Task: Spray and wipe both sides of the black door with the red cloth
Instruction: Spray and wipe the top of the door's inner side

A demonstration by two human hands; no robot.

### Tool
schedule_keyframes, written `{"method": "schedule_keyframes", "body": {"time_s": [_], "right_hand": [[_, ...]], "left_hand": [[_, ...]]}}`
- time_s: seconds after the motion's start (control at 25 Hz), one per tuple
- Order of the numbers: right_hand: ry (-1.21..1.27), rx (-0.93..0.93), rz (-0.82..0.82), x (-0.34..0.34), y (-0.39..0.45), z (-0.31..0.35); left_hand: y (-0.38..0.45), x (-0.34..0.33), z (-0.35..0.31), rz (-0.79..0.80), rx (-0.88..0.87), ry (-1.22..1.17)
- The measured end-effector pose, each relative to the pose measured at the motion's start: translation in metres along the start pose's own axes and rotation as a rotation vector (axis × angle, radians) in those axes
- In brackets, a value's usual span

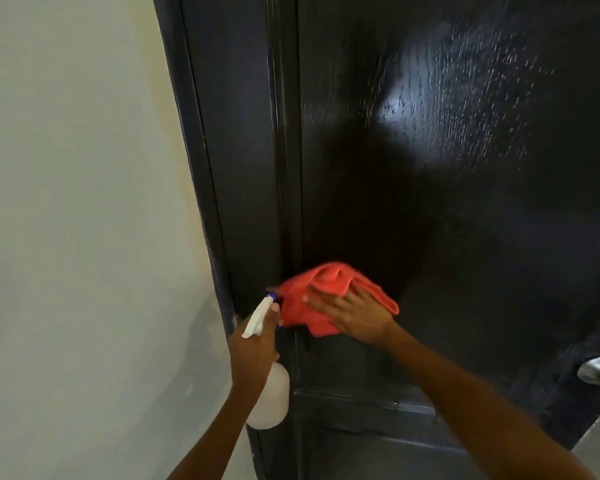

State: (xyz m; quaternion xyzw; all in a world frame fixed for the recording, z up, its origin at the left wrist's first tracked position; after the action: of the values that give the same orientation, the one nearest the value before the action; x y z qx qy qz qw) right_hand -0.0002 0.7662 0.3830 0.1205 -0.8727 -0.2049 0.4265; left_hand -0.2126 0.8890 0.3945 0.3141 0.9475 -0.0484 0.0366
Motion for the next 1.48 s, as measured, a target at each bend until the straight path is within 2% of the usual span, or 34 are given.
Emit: {"method": "schedule_keyframes", "body": {"time_s": [0.12,0.2,0.28,0.36,0.48,0.56,0.6,0.68,0.76,0.92,1.08,1.24,1.4,1.48], "right_hand": [[-0.033,0.342,0.311,-0.089,-0.072,0.055],[-0.006,0.42,0.386,-0.102,-0.086,0.064],[-0.041,0.351,0.269,-0.083,-0.075,0.046],[0.032,0.193,0.068,-0.038,-0.056,0.012],[0.105,-0.241,-0.264,0.05,-0.026,-0.061],[0.047,-0.519,-0.391,0.09,-0.013,-0.094],[0.037,-0.582,-0.444,0.101,-0.006,-0.101],[0.059,-0.61,-0.513,0.101,0.004,-0.096],[0.022,-0.582,-0.506,0.081,0.011,-0.076],[-0.081,-0.439,-0.503,0.02,0.005,-0.029],[-0.184,-0.32,-0.51,-0.048,-0.024,0.031],[-0.219,-0.322,-0.585,-0.089,-0.066,0.053],[-0.228,-0.422,-0.662,-0.112,-0.106,0.064],[-0.199,-0.461,-0.615,-0.104,-0.1,0.064]], "left_hand": [[-0.003,0.002,0.02,-0.078,-0.111,0.047],[-0.006,0.004,0.034,-0.107,-0.155,0.072],[-0.016,-0.002,0.041,-0.156,-0.162,0.085],[-0.022,-0.01,0.045,-0.176,-0.156,0.084],[-0.029,-0.021,0.049,-0.167,-0.135,0.073],[-0.026,-0.029,0.053,-0.155,-0.162,0.056],[-0.024,-0.032,0.055,-0.151,-0.188,0.06],[-0.01,-0.035,0.067,-0.102,-0.242,0.055],[0.007,-0.032,0.089,-0.094,-0.253,0.043],[0.032,-0.017,0.134,-0.145,-0.378,0.141],[0.041,0.001,0.195,-0.088,-0.508,0.184],[0.032,0.007,0.235,-0.049,-0.634,0.144],[0.022,0.015,0.257,-0.014,-0.711,0.099],[0.016,0.015,0.253,-0.017,-0.73,0.115]]}}
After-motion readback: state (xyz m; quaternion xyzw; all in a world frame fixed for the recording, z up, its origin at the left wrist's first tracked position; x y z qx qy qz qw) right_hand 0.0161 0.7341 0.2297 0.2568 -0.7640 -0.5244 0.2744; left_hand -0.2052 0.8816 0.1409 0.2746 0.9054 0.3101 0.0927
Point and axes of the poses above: each hand's wrist, its own y-axis towards the middle knuckle, its own x-axis out of the back of the hand, z = x × y, the point moved 4 cm from there along y, towards the middle knuckle, and after that the axes turned 4 degrees about z, right-handed, at the moved point
